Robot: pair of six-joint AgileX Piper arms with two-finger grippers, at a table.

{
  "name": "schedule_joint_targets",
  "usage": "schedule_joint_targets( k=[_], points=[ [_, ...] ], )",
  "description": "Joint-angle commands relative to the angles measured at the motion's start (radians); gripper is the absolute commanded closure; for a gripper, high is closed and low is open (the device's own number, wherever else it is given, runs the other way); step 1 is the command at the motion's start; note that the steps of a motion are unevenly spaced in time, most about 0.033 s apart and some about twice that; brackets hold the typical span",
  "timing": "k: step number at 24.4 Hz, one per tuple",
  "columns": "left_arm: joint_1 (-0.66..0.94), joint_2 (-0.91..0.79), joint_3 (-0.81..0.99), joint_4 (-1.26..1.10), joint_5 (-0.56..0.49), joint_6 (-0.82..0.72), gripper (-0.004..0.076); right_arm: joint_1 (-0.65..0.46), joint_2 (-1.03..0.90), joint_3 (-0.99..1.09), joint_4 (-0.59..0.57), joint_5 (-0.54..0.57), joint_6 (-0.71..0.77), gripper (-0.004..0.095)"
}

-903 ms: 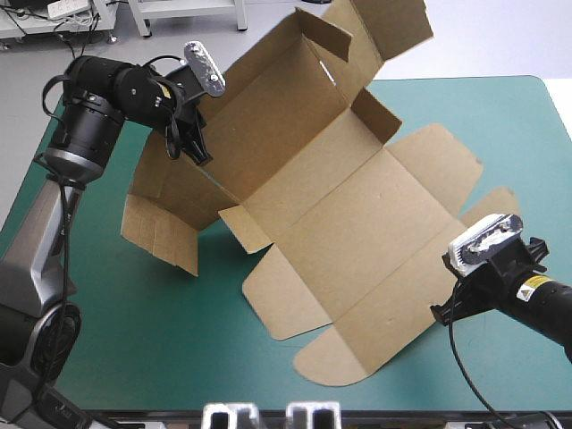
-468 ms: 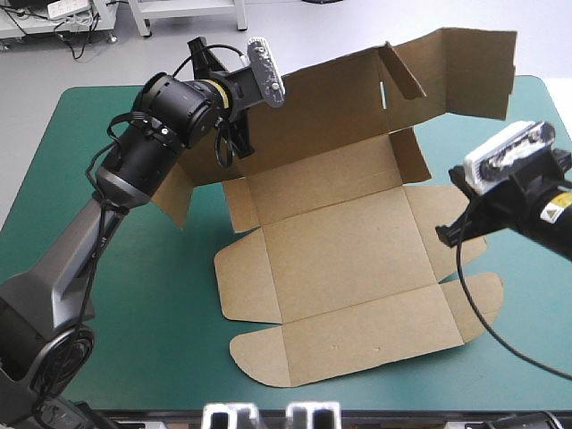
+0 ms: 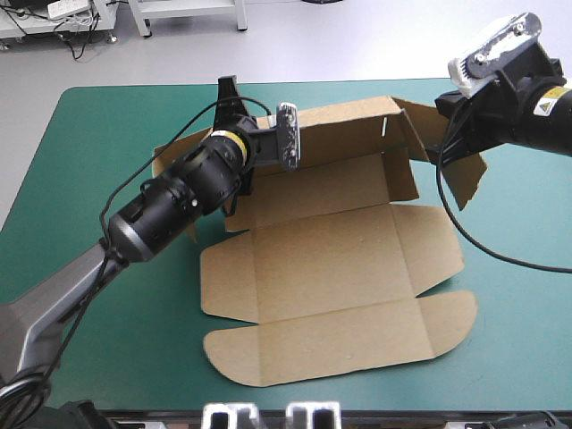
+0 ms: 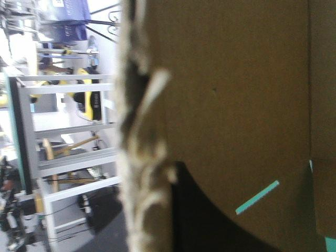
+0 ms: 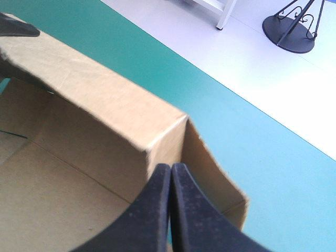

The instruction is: Fold the box

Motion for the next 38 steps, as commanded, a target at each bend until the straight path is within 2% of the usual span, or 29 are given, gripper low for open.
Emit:
schedule_joint_targets(
  k=[1, 4, 5, 6, 7, 10, 15, 22, 29, 38],
  points=[
    [-0.025, -0.144, 0.190, 0.362, -0.181, -0.279, 0.0734, 0.001, 0.029, -0.078, 0.017, -0.042, 0.004, 0.0932],
    [-0.025, -0.180, 0.319, 0.617, -0.194, -0.485, 0.0734, 0.001, 0.064, -0.078, 0.052, -0.059, 0.004, 0.0932],
    [-0.025, -0.185, 0.378, 0.772, -0.202, -0.606, 0.0734, 0.001, 0.084, -0.078, 0.061, -0.060, 0.007, 0.0932],
    [-0.025, -0.190, 0.398, 0.833, -0.202, -0.659, 0.0734, 0.001, 0.091, -0.078, 0.059, -0.060, 0.014, 0.0932],
    [-0.025, -0.192, 0.441, 0.938, -0.209, -0.784, 0.0734, -0.003, 0.116, -0.082, 0.055, -0.058, 0.027, 0.0932],
    [-0.025, -0.192, 0.488, 1.009, -0.205, -0.923, 0.0734, -0.022, 0.193, -0.115, 0.053, -0.028, 0.053, 0.0932],
    [-0.024, -0.192, 0.488, 1.010, -0.110, -0.950, 0.0734, -0.050, 0.359, -0.185, 0.051, 0.015, 0.105, 0.0932],
    [-0.024, -0.192, 0.488, 1.010, -0.121, -0.952, 0.0734, -0.050, 0.482, -0.182, 0.103, 0.056, 0.117, 0.0932],
    [-0.022, -0.192, 0.488, 1.010, -0.112, -0.980, 0.0734, -0.050, 0.487, -0.077, 0.108, 0.057, 0.084, 0.0932],
    [-0.021, -0.165, 0.488, 1.010, -0.135, -0.983, 0.0734, -0.050, 0.466, 0.081, 0.236, 0.057, -0.032, 0.0932]
  ],
)
